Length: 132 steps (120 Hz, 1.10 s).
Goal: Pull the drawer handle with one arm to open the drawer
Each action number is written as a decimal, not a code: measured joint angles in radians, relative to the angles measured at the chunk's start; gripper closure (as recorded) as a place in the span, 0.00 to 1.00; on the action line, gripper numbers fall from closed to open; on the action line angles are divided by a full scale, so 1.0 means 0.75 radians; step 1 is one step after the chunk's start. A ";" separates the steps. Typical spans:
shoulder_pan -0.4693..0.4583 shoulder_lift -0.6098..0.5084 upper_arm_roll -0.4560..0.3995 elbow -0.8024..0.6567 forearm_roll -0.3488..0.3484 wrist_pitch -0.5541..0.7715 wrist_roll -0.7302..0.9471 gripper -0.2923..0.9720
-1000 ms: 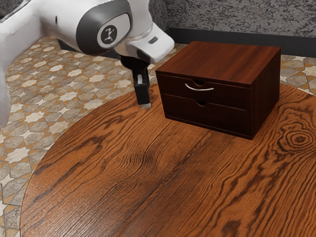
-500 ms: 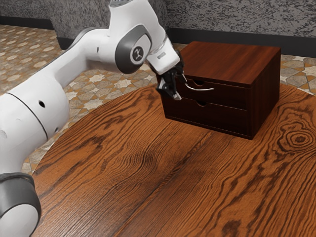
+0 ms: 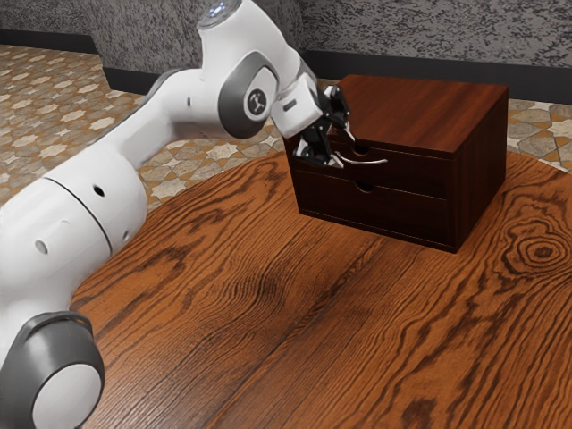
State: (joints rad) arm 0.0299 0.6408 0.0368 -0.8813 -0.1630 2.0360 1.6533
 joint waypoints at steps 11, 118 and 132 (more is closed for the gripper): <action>0.029 0.035 -0.033 0.005 -0.015 0.018 0.038 0.55; 0.032 -0.211 -0.044 -0.405 -0.076 0.059 0.164 0.81; 0.035 -0.302 -0.042 -0.542 -0.074 0.059 0.140 0.77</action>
State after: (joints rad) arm 0.0562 0.4142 0.0053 -1.2876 -0.2182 2.0806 1.7586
